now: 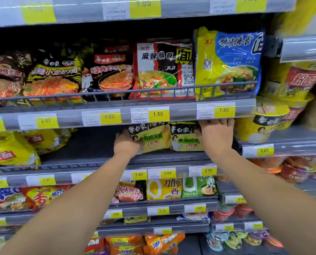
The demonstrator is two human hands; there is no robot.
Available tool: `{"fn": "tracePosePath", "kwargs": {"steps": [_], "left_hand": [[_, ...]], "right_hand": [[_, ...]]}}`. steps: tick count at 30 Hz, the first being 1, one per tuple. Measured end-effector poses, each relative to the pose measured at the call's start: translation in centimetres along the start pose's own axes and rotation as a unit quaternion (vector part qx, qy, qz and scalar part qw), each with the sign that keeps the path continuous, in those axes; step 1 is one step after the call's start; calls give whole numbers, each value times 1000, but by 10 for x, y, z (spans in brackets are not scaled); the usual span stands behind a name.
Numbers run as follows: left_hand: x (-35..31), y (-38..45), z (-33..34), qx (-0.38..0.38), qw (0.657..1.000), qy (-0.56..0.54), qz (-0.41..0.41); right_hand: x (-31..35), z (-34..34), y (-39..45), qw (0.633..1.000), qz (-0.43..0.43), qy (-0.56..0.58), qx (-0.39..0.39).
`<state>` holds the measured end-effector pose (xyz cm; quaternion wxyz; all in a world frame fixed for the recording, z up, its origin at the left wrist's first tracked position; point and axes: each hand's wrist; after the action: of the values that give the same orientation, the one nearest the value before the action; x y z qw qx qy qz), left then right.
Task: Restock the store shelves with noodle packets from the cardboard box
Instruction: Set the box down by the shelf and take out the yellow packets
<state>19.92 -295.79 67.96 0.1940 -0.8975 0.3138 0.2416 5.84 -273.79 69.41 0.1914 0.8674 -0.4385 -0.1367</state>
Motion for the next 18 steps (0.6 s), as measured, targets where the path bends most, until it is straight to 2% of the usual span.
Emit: {"fn": "tracePosePath", "kwargs": {"steps": [5,6,10,14,15,16,18], "left_hand": [[-3,11,-1,5,1000,-26,-13],[-3,14,-1,3,999,-51,-15],[-4,18,-1,-36,992,-122,12],[-5,6,7,-126,983,-18,132],[-6,3,9,-129,978,5,162],[-7,3,12,-111,976,27,186],[-9,4,19,-20,972,73,221]], "right_hand": [[6,9,7,998,-41,-24,-32],[9,8,4,998,-59,-3,-14],[19,6,-10,980,-75,85,162],[19,10,-7,973,-43,133,183],[20,13,-6,970,-38,145,193],[20,17,-5,966,-39,150,205],[19,25,-3,962,-51,149,222]]}}
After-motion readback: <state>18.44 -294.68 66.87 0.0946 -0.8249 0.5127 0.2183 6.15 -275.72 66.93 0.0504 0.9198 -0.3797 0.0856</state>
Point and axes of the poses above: each hand's wrist, its own y-axis towards the middle knuckle, its own z-axis out of the palm, x = y × z, and after that the axes turned 13 degrees about x, right-handed
